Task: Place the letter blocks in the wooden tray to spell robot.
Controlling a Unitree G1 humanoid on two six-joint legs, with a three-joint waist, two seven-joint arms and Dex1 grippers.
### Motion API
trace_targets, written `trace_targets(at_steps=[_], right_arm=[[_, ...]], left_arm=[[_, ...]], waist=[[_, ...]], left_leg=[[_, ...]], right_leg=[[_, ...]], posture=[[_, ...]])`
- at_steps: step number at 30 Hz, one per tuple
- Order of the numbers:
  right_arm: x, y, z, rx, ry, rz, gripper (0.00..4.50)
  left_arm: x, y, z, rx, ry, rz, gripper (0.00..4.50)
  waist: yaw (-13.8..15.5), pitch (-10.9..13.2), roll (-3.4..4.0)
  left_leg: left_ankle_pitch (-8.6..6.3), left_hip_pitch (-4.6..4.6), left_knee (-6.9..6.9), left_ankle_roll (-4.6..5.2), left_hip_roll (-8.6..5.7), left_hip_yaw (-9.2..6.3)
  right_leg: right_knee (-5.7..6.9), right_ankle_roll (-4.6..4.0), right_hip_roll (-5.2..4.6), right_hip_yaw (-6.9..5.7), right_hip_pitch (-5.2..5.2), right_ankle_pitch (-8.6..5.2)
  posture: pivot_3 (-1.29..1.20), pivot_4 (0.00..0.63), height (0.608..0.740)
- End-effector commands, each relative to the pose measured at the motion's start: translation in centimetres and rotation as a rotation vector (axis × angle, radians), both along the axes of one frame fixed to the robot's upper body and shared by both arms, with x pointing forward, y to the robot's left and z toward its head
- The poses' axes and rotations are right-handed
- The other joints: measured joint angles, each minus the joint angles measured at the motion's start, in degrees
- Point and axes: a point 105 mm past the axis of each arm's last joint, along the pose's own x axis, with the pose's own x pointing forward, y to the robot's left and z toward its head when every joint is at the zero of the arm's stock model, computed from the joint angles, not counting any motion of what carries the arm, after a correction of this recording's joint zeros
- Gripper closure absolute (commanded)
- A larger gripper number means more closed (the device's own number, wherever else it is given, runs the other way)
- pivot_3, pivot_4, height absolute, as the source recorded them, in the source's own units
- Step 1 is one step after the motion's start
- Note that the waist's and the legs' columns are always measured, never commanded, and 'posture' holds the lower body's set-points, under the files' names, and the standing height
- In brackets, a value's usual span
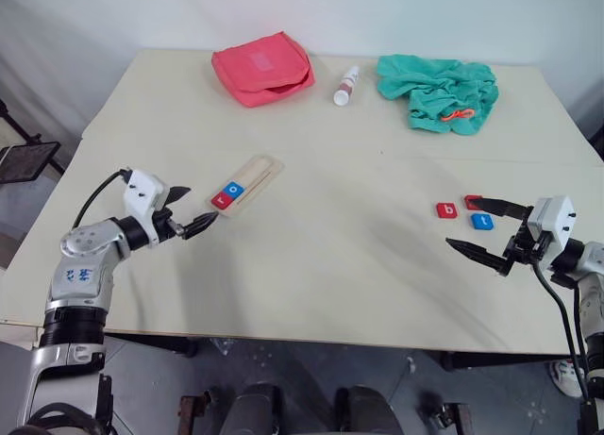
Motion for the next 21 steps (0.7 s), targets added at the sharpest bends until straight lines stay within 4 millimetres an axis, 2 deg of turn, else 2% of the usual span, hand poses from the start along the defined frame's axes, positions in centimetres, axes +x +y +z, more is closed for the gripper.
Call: trace_targets(at_steps=[1,9,21], right_arm=[[-0.1,0.5,0.7,0.007,-0.035,0.016,0.01],[-0.5,0.6,0.2,0.016,-0.026,0.011,0.01],[-0.3,0.7,0.0,0.016,-0.022,0.003,0.01]], left_arm=[[0.8,-0.6,-0.2,0.053,0.036,0.018,0.00],[2.4,-1.8,-0.7,0.110,0.128,0.076,0.00],[3.3,-3.5,-2.8,0.159,0.224,0.054,0.00]], waist=[[-0.02,0.00,-0.01],[0.06,0.02,-0.03],[0.53,0.02,-0.04]], left_leg=[[0.00,0.00,-0.01,0.00,0.00,0.00],[0.00,-0.05,0.04,0.00,-0.01,-0.01],[0.00,-0.05,0.11,0.01,-0.05,-0.04]], right_leg=[[0.00,0.00,0.00,-0.01,-0.01,0.00],[0.01,0.00,0.02,-0.03,-0.01,0.00],[0.05,0.00,-0.01,-0.05,0.00,0.00]], posture=[[0.00,0.150,0.740],[0.00,0.150,0.740],[0.00,0.150,0.740]])
